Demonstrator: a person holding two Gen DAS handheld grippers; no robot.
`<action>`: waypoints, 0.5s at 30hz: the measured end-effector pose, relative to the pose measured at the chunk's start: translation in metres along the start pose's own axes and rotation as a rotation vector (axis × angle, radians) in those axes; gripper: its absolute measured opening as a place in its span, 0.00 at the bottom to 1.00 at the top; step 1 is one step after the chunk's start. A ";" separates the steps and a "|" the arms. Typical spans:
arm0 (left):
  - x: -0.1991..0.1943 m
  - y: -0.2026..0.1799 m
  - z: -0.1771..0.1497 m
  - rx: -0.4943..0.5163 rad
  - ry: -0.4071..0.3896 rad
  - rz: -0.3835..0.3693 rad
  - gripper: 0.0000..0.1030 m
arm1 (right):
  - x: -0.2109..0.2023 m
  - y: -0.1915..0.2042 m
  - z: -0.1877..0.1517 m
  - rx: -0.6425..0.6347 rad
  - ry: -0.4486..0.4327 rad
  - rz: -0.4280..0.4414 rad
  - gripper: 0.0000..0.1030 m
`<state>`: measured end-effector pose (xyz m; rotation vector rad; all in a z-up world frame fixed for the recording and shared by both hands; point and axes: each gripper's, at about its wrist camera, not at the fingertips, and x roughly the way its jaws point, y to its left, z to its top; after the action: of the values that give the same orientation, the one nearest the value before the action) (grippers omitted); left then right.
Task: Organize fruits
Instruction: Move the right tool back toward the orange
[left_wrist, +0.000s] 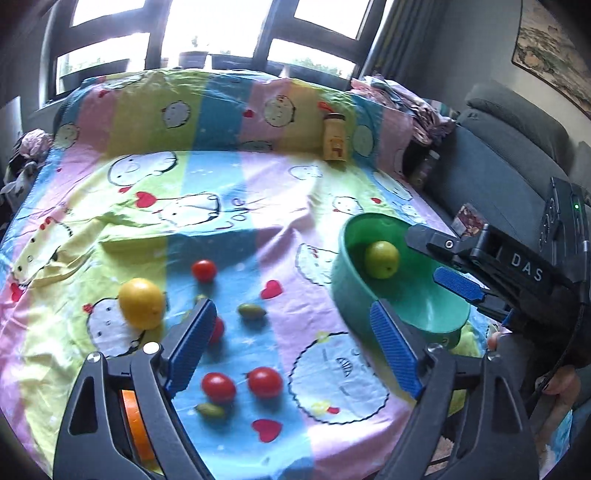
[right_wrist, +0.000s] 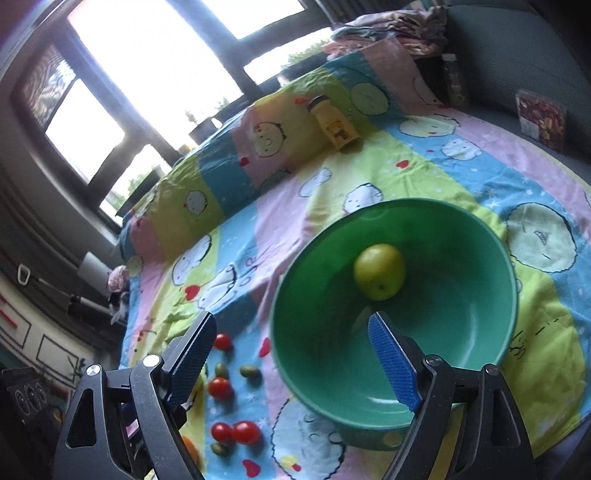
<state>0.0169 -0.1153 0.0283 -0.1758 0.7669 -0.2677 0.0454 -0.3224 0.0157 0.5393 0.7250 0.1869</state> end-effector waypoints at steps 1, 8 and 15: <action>-0.005 0.009 -0.004 -0.019 -0.006 0.024 0.85 | 0.002 0.009 -0.004 -0.028 0.009 0.015 0.86; -0.031 0.068 -0.035 -0.116 -0.017 0.184 0.87 | 0.025 0.055 -0.034 -0.151 0.066 0.121 0.90; -0.034 0.102 -0.061 -0.241 0.021 0.198 0.87 | 0.050 0.080 -0.067 -0.178 0.213 0.293 0.90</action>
<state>-0.0315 -0.0111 -0.0178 -0.3225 0.8301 0.0114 0.0391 -0.2105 -0.0124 0.4569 0.8247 0.5836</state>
